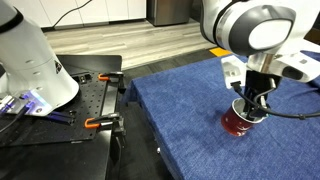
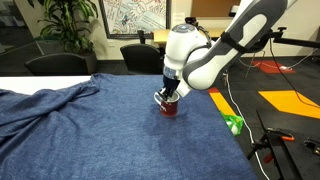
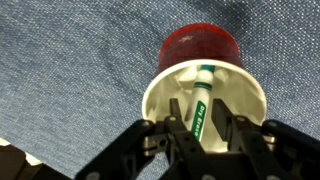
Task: Place the marker on the table
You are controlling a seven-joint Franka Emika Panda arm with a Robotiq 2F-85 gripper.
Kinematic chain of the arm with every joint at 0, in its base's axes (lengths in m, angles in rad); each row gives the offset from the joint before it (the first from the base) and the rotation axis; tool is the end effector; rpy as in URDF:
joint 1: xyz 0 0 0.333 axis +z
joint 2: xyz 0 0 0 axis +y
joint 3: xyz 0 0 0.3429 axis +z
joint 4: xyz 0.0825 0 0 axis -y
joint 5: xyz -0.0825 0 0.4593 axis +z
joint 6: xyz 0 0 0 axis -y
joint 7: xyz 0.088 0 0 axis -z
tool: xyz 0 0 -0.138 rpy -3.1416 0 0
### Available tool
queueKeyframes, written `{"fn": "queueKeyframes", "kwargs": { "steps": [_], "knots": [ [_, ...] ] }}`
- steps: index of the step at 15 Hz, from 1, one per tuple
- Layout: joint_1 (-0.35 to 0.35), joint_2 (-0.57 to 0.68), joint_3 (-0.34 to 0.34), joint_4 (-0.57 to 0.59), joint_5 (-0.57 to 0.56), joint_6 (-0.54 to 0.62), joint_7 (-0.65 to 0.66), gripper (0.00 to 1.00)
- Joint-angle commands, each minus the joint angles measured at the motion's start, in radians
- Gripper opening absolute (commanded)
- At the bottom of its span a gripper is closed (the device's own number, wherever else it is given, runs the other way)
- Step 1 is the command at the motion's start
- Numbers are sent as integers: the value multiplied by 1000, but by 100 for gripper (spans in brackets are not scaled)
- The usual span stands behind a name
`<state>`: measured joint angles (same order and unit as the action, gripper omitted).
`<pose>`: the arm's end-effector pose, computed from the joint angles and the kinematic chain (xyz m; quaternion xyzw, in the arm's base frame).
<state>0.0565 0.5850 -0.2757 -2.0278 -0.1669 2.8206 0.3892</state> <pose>0.6641 -0.1444 0.1146 0.9692 -0.1936 0.1171 0.0976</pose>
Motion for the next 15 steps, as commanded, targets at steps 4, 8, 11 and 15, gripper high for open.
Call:
{"fn": "queueKeyframes", "kwargs": {
  "steps": [4,8,11,15],
  "knots": [
    [48,-40,-35,-49,-14,72,-20,5],
    [138,-99,-117,-124,-48,157,0,5],
    [219,-157,-191,-170,-67,192,-3,5],
    [313,-238,-275,-193,-127,155,9,5]
  ]
}}
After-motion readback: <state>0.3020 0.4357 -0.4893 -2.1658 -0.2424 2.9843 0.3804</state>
